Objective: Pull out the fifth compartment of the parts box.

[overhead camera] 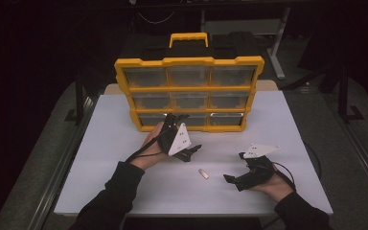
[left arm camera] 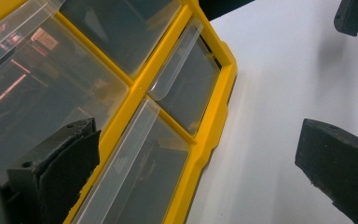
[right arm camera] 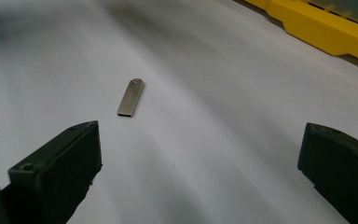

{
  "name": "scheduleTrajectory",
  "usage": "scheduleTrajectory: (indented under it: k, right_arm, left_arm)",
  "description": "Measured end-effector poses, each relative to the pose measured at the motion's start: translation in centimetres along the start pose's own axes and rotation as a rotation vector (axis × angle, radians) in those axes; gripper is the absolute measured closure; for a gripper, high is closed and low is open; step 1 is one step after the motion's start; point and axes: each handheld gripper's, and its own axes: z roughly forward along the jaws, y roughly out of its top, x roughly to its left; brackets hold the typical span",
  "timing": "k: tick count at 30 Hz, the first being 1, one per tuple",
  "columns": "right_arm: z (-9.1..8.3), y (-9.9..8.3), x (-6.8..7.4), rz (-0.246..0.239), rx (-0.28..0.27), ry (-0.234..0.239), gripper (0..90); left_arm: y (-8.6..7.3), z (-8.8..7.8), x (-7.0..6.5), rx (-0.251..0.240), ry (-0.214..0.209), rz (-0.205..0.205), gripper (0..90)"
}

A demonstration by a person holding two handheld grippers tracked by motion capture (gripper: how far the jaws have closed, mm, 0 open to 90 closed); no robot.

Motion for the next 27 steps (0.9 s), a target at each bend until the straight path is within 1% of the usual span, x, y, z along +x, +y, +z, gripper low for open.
scheduleTrajectory:
  k: [8,12,16,19,22,26,27]
  right_arm:
    - [0.0,-0.02,0.01,-0.001,0.002,0.0,0.0]
    - [-0.04,0.0,0.0,0.0,0.001,0.0,0.0]
    - [-0.03,0.0,0.04,-0.002,0.001,0.001,0.0]
    - [-0.06,-0.02,0.09,-0.005,0.002,0.0,0.0]
    - [-0.08,-0.03,0.08,-0.006,0.001,0.002,0.0]
    - [-0.05,-0.03,0.11,-0.006,0.003,0.003,0.0]
    - [-0.05,-0.03,0.11,-0.006,0.003,0.003,0.0]
  left_arm:
    - [0.05,-0.03,-0.16,0.01,0.015,0.046,0.0]
    - [0.01,-0.03,-0.24,0.017,0.019,0.061,0.0]
    - [0.05,-0.01,-0.38,0.019,0.027,0.089,0.0]
    - [0.06,0.05,-0.5,0.021,0.029,0.102,0.0]
    - [0.05,0.09,-0.64,0.027,0.034,0.126,0.0]
    - [0.05,0.12,-0.78,0.029,0.039,0.142,0.0]
    - [0.07,0.12,-0.8,0.032,0.042,0.151,0.0]
